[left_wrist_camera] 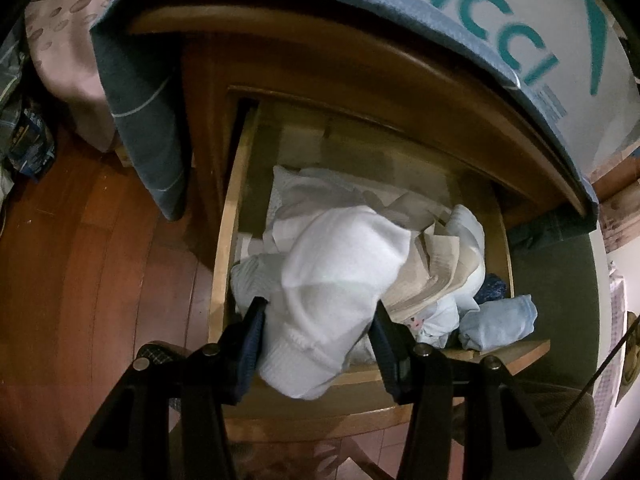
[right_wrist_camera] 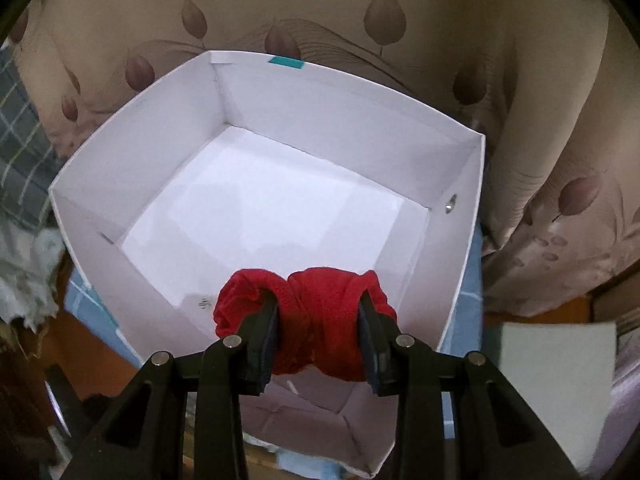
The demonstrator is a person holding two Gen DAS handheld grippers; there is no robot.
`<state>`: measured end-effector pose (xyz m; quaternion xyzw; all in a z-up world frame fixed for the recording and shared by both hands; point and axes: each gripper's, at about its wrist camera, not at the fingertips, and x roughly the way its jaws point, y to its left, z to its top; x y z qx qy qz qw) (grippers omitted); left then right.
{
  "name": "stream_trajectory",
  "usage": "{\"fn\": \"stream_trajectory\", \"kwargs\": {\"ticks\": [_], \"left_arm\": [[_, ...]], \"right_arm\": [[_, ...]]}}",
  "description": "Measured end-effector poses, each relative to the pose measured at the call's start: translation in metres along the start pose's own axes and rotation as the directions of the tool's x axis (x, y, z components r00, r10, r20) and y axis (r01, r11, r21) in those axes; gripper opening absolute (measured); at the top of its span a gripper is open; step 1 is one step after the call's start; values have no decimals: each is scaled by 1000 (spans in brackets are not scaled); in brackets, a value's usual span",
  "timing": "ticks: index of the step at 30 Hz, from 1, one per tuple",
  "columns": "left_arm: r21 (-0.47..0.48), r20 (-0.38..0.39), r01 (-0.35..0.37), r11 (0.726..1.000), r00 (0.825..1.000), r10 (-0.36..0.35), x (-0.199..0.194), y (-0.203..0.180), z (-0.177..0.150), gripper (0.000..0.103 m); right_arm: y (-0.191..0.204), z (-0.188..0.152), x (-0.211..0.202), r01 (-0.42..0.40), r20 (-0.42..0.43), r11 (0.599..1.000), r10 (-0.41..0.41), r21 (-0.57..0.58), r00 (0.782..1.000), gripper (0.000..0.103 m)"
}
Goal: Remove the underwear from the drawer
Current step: 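Carry the red underwear with the right gripper into the white shoebox and release, then move the open right gripper back over the drawer contents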
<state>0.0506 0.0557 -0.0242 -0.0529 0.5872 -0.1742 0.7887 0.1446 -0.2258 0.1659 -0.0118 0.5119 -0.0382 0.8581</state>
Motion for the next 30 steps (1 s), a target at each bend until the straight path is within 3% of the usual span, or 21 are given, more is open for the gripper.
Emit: {"fn": "stream_trajectory", "kwargs": {"ticks": [4,7,8,16,18,21,26,27,30], "left_arm": [[12,-4,1,1000,1000,-1,1,-3,0,51],[25,-3,0,1000,1000,0,2,-7,0,51],[28,-4,-1,1000,1000,1,2,-9,0,51],[50,6,-16,999,1000,16,3,-15,-1,51],[52,5,-22,998,1000,22,3,-15,-2,51],[54,6,-33,998,999,32,3,-15,-3,51],[68,24,-24,997,999,23,-2,-15,-5,51],[73,27,-20,997,999,18,-3,-15,-6,51],[78,29,-19,997,999,16,-4,-16,-6,51]], "right_arm": [[-14,4,5,51,-5,998,-51,-21,999,35],[-16,5,5,48,10,999,-48,-1,999,46],[-16,6,3,43,23,999,-43,9,999,53],[-6,-1,-34,-57,151,996,45,74,987,58],[-3,-2,-49,-74,178,994,60,75,982,67],[0,-8,-71,-89,206,994,75,58,976,70],[-1,-47,-104,-150,221,987,135,52,966,75],[-1,-60,-106,-155,205,987,143,46,968,79],[4,-98,-99,-163,120,987,159,18,980,81]]}}
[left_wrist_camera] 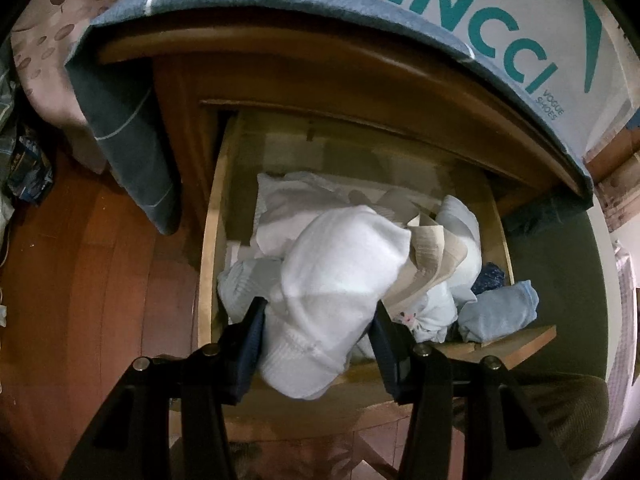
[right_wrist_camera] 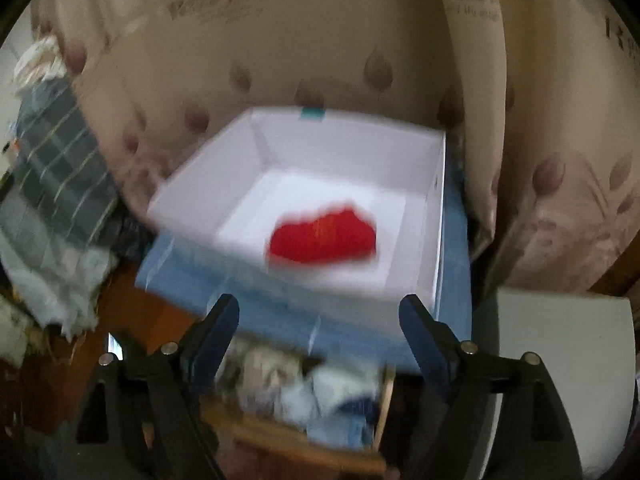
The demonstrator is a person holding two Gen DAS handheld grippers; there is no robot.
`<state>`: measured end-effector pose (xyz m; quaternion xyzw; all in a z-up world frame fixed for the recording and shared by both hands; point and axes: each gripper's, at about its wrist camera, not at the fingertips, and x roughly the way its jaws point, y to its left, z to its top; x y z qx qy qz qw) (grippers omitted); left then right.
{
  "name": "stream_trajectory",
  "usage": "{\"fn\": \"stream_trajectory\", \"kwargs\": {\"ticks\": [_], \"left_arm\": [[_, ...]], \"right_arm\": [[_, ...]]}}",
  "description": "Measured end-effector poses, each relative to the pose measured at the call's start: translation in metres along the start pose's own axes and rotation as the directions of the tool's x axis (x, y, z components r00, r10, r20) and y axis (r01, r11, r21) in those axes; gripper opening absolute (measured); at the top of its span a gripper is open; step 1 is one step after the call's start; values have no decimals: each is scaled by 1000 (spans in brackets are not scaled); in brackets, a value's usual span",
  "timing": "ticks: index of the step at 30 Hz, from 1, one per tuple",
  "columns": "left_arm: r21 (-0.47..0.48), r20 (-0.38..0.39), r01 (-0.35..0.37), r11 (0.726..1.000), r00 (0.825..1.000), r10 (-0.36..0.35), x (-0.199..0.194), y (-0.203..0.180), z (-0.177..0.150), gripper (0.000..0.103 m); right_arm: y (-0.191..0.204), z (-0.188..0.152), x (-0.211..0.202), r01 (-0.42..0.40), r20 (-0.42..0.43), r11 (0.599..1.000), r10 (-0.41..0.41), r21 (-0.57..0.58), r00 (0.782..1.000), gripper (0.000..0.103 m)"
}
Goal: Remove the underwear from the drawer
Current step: 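Move the open right gripper back over the drawer contents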
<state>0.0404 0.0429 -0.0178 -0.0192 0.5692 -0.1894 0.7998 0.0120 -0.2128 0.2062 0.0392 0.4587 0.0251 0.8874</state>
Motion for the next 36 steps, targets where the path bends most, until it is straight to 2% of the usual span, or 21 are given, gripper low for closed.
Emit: {"fn": "stream_trajectory", "kwargs": {"ticks": [2,5,6,9,13,18,20,22,27,31,34,36], "left_arm": [[-1,4,3,1000,1000,-3,-2,0,0,51],[4,18,5,1000,1000,-5,-5,-2,0,51],[5,20,4,1000,1000,-4,-5,-2,0,51],[3,13,5,1000,1000,-5,-3,-2,0,51],[-7,0,8,1000,1000,-8,-1,-2,1,51],[-14,0,14,1000,1000,-14,0,-3,3,51],[-8,4,27,1000,1000,-27,-2,-6,4,51],[10,12,23,1000,1000,-23,-3,-9,3,51],[32,26,5,999,1000,-6,-9,-14,2,51],[74,71,-25,997,997,20,-23,-23,1,51],[72,93,-6,997,996,0,-39,-27,1,51],[72,101,1,997,995,-8,-47,-30,2,51]], "right_arm": [[-1,-27,17,17,-99,1000,-17,6,995,82],[-13,-59,56,23,-232,999,-13,43,973,82],[-17,-68,71,35,-278,998,-17,59,960,82],[-33,-97,129,79,-449,988,-12,129,893,82],[-48,-120,172,116,-561,976,8,185,828,82],[-51,-130,203,123,-626,975,21,186,780,82],[-48,-133,211,98,-635,974,55,203,770,82],[-39,-135,218,60,-631,974,95,220,770,82],[-25,-138,230,43,-600,978,90,204,795,83],[-27,-149,245,65,-619,981,62,180,783,83],[-35,-158,254,58,-633,972,103,229,767,82],[-36,-162,258,55,-625,967,118,251,772,81]]}}
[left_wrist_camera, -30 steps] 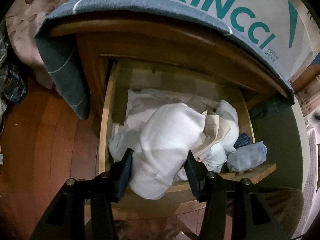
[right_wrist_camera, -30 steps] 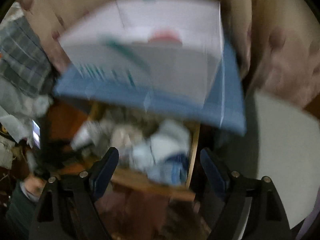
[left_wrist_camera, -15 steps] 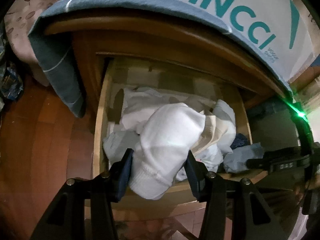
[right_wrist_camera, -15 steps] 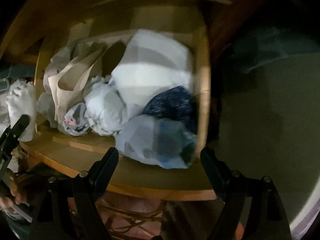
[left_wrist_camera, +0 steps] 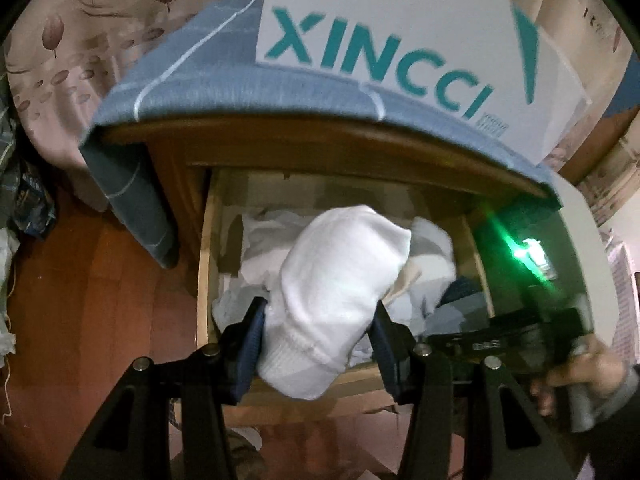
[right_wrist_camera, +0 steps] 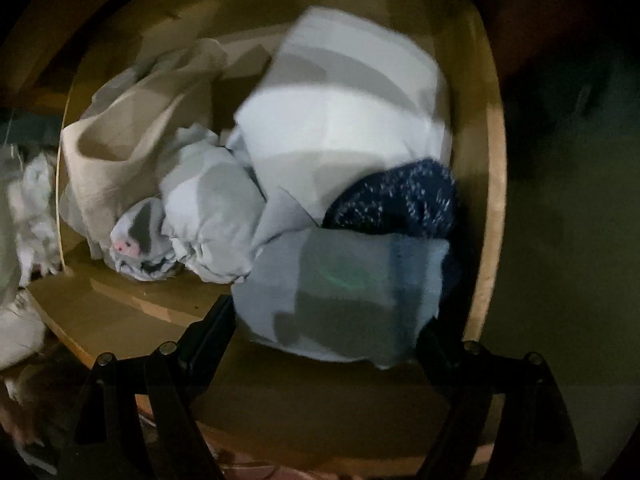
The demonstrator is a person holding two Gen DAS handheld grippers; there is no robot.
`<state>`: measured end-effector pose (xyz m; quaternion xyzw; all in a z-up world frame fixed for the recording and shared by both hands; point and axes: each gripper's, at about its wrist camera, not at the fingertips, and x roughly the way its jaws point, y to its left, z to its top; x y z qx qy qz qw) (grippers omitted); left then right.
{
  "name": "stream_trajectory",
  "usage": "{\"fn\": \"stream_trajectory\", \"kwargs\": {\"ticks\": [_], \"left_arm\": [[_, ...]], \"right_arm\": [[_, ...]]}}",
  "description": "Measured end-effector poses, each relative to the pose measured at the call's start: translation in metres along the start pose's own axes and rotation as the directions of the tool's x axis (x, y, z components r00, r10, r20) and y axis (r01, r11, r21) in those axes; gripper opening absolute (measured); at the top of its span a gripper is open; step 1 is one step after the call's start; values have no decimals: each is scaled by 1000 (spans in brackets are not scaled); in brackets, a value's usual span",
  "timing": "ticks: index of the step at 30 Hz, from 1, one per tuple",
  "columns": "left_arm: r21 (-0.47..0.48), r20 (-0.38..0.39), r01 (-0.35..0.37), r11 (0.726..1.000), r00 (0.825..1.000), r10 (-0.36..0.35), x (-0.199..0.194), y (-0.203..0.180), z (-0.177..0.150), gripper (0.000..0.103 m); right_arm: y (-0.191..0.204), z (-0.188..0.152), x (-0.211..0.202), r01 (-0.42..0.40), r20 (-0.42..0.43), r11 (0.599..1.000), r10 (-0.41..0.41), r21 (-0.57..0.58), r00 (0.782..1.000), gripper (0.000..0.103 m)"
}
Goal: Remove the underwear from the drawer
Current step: 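Move the open right gripper back over the drawer contents, then lower the white underwear into the shoebox with the left gripper while the right gripper grasps the light blue sock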
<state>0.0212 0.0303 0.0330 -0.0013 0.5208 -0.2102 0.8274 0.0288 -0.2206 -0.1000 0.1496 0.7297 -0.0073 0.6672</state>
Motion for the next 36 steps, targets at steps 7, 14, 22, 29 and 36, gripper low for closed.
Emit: {"fn": "stream_trajectory", "kwargs": {"ticks": [7,14,22,29,36], "left_arm": [[56,44,0,998,999,-2,-43,-17,14,51],[52,73,27,998,997,-31,-88,-25,34,51],[119,179,-16,993,984,-6,-149,-49,93,51],[146,209,-65,987,977,34,-149,-74,172,51],[140,131,-124,982,986,106,-99,-79,229,51]], "right_arm": [[2,-14,1,17,73,999,-14,-37,997,73],[0,-28,-4,0,135,1000,4,-27,991,67],[-3,-42,-19,38,205,998,-27,-51,978,64],[3,-51,-32,88,275,993,-62,-83,959,64],[2,-63,-57,56,351,994,-18,-99,936,64]]}}
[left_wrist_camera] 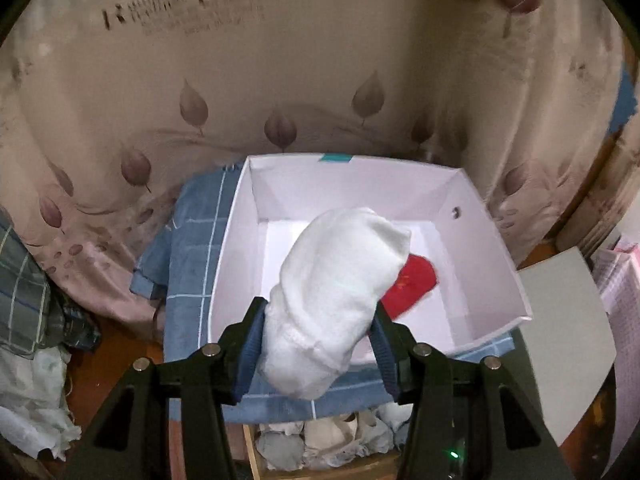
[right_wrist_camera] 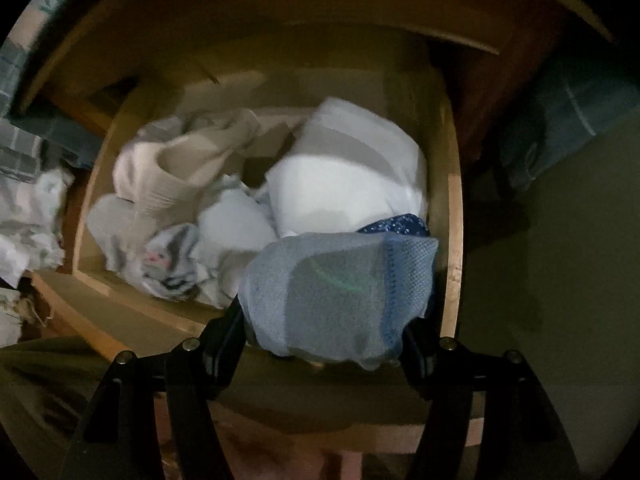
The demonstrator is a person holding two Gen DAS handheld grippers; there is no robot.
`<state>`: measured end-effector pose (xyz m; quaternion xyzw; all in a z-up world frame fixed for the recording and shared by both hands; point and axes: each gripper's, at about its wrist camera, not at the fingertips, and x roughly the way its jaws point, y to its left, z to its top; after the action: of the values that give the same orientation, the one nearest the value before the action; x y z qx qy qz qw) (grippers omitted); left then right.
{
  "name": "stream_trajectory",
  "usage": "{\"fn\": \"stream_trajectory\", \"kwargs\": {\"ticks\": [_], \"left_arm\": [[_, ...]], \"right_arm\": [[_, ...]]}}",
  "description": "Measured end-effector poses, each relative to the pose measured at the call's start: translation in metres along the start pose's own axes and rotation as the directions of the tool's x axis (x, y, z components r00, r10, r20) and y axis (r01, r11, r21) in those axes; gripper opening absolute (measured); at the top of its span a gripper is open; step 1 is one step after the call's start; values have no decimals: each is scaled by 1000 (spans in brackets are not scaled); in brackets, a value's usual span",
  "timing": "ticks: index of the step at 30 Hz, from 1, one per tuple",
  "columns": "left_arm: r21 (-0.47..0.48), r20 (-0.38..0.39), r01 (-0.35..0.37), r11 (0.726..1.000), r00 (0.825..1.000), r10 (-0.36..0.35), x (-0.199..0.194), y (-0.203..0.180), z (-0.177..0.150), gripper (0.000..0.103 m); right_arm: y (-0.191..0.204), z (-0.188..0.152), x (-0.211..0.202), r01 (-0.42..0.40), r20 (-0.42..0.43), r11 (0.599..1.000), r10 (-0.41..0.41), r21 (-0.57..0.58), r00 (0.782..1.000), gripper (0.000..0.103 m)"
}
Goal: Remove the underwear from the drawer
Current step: 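Lower the white underwear into the shoebox with the left gripper while the right gripper grasps the light blue sock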
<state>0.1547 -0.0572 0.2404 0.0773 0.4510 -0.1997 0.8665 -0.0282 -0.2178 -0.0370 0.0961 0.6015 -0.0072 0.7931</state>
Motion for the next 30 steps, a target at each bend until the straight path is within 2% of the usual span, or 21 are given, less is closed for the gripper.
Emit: {"fn": "stream_trajectory", "kwargs": {"ticks": [5,11,13,18,22,30], "left_arm": [[-37,-92,-34,999,995,30,52,7,3,51],[-52,-151,-76,996,986,67,85,10,0,51],[-73,-160,-75,995,985,63,91,12,-1,51],[-59,-148,-133,989,981,123,95,6,-7,51],[-63,-159,-193,979,971,181,95,4,-11,51],[-110,-136,-179,978,977,164,92,8,-9,55]], "right_arm": [[-10,-1,-10,-22,18,999,22,31,1000,64],[-10,5,-8,-67,22,997,66,35,998,64],[-11,9,-5,-66,25,997,65,49,998,64],[-8,14,1,-125,20,989,124,83,992,64],[-6,16,3,-124,20,988,122,90,992,64],[-1,18,4,-126,37,988,124,91,992,64]]}}
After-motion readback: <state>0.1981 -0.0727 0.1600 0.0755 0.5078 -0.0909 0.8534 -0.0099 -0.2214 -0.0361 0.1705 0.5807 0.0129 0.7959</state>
